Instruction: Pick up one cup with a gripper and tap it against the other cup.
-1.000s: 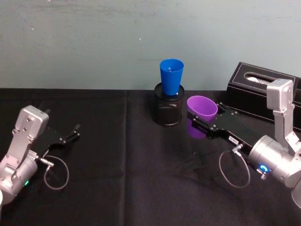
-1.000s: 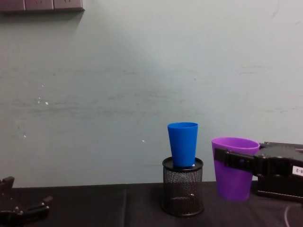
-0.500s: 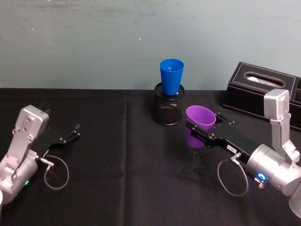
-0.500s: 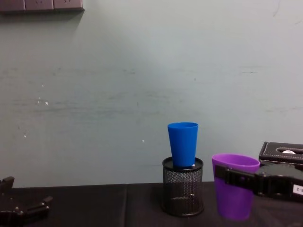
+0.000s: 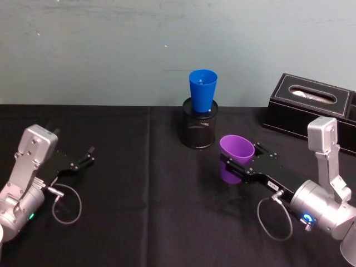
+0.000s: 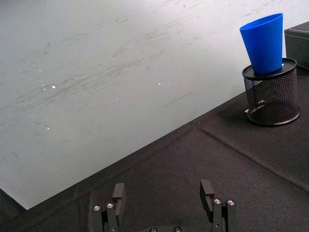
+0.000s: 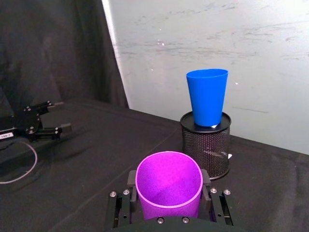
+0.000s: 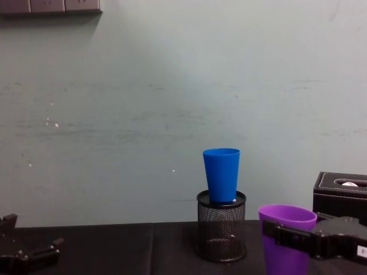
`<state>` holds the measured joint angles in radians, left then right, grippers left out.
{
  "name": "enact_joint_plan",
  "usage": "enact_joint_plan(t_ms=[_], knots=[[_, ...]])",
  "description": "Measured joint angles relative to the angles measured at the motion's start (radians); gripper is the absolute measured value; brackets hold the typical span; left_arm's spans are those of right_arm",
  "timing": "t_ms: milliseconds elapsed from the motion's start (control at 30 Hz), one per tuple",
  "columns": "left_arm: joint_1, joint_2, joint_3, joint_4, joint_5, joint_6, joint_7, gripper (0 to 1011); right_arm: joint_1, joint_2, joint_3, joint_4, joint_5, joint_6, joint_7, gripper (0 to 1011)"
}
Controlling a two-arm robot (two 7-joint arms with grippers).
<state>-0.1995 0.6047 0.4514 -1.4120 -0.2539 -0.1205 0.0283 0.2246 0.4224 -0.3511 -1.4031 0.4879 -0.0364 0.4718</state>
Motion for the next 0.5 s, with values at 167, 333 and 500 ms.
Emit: enact_joint_plan(t_ms=[167, 333, 500], knots=[[0.000, 0.000, 0.000, 0.000, 0.000, 0.000, 0.000, 1011, -0.003, -0.004, -0.007, 0.018, -0.008, -0.020, 0.014, 734], [0.000, 0.000, 0.000, 0.000, 0.000, 0.000, 0.000, 1011, -0.004, -0.005, -0.010, 0.029, -0.013, -0.018, 0.017, 735], [0.000, 0.000, 0.000, 0.000, 0.000, 0.000, 0.000, 1012, -0.004, -0.010, -0.010, 0.038, -0.014, 0.000, 0.011, 734]])
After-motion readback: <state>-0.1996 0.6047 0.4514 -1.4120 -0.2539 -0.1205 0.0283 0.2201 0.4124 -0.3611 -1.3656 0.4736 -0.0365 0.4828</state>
